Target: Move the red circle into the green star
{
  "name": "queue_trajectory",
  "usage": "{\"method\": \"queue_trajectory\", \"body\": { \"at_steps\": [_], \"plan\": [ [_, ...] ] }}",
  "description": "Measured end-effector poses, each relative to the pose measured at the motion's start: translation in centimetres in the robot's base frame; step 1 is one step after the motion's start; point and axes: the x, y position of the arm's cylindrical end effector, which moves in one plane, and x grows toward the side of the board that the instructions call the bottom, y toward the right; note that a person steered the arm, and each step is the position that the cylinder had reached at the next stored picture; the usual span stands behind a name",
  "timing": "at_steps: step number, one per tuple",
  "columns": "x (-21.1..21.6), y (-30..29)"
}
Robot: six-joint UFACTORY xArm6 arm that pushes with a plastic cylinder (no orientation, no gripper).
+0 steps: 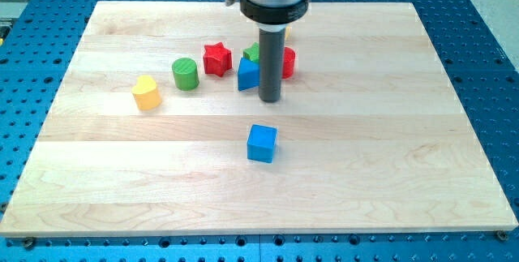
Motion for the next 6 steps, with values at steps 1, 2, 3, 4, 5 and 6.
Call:
{"method": "queue_trajectory", "body": {
  "at_steps": [1,2,3,4,5,6],
  "plan": [
    [-1.3,6.2],
    [-5.2,5.6],
    [-6.4,5.5],
    [-6.9,4.7],
    [-7.4,1.8],
    [-6.7,-0.8]
  ]
}}
